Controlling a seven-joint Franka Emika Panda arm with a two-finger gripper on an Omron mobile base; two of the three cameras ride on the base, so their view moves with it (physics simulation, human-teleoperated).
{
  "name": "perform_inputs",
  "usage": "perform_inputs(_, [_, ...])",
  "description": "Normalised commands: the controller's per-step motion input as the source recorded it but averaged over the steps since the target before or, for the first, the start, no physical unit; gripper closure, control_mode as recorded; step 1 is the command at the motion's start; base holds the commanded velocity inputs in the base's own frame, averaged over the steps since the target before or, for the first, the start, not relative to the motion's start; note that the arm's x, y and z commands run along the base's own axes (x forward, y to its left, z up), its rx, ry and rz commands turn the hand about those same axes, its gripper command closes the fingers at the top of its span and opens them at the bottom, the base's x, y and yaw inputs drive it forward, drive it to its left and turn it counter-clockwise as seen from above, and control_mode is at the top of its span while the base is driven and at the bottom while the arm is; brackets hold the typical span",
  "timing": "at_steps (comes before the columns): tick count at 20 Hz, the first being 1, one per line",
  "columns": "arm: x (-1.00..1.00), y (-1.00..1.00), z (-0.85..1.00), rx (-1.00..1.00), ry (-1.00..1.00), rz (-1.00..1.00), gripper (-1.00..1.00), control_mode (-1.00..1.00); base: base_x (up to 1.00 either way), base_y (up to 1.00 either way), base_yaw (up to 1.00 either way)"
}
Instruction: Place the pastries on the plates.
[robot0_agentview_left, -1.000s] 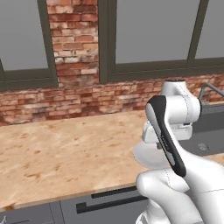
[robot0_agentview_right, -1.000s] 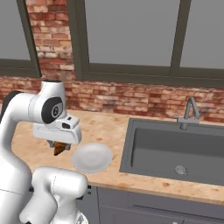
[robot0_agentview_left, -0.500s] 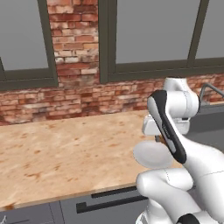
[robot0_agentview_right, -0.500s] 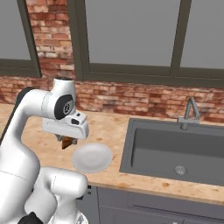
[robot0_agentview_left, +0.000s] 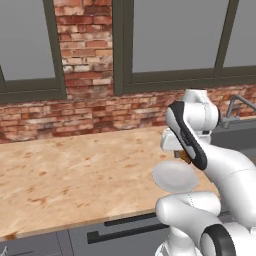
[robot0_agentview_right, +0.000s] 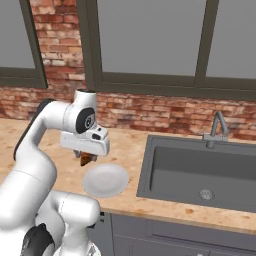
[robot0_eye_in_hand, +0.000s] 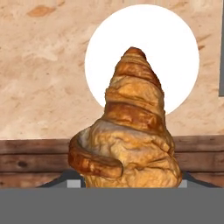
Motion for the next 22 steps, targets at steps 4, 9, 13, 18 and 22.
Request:
perform_inputs(4, [0.16,0.0,-0.42,-0.03,0.0,0.0,1.0,-1.0,0.0,0.0,0.0])
perform_inputs(9, [0.14,0.0,-0.49,-0.03,-0.04,0.0,1.0,-1.0,0.0,0.0,0.0])
perform_inputs(13, [0.02,0.0,-0.41,0.0,-0.13,0.0,1.0,-1.0,0.0,0.0,0.0])
perform_inputs(18, [0.01,0.0,-0.45,0.0,-0.17,0.0,1.0,-1.0,0.0,0.0,0.0])
perform_inputs(22, [0.06,0.0,-0.44,0.0,-0.15,0.0,1.0,-1.0,0.0,0.0,0.0])
